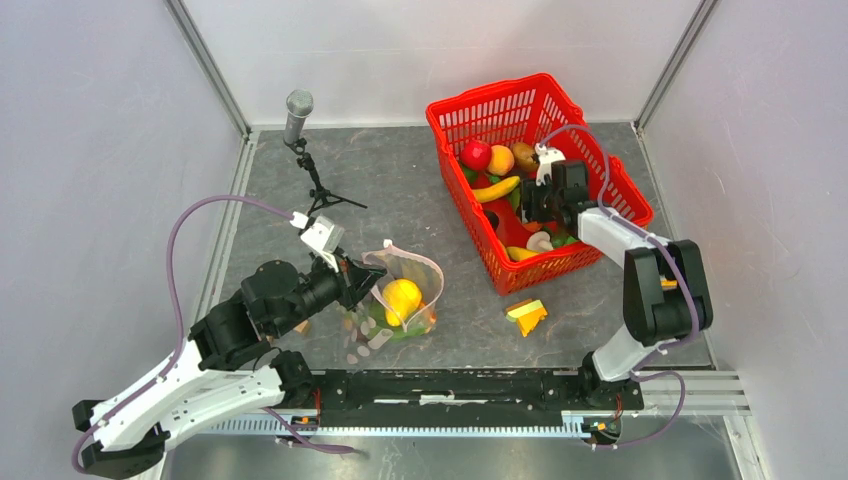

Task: Place the food in the zip-top bag and seal the zipper
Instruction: Pick up the fake fruit from the bin.

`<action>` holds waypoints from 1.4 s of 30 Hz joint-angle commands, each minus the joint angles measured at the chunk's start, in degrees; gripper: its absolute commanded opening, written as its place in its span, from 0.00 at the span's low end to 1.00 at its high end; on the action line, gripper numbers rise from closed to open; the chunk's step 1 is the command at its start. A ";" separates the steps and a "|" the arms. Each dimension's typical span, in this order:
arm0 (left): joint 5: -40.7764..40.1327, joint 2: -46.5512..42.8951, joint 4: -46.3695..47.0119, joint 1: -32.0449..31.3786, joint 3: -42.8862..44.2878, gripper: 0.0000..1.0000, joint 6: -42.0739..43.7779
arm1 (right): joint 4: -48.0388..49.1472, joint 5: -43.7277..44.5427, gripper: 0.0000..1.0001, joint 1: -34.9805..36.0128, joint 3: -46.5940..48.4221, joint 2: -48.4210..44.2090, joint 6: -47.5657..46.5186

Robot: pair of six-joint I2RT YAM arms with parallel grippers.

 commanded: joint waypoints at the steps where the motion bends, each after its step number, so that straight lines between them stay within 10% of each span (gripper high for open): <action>1: 0.78 0.90 3.75 0.28 0.83 0.02 -1.19 | 4.17 -7.00 0.41 0.17 -5.00 -6.86 4.84; 17: 2.46 2.95 3.49 0.26 1.65 0.02 -0.64 | 16.47 -11.77 0.43 0.19 -20.38 -36.00 15.90; 42: 3.83 4.99 7.35 0.30 0.29 0.02 -0.99 | 16.76 -40.76 0.49 2.65 -13.17 -48.82 18.80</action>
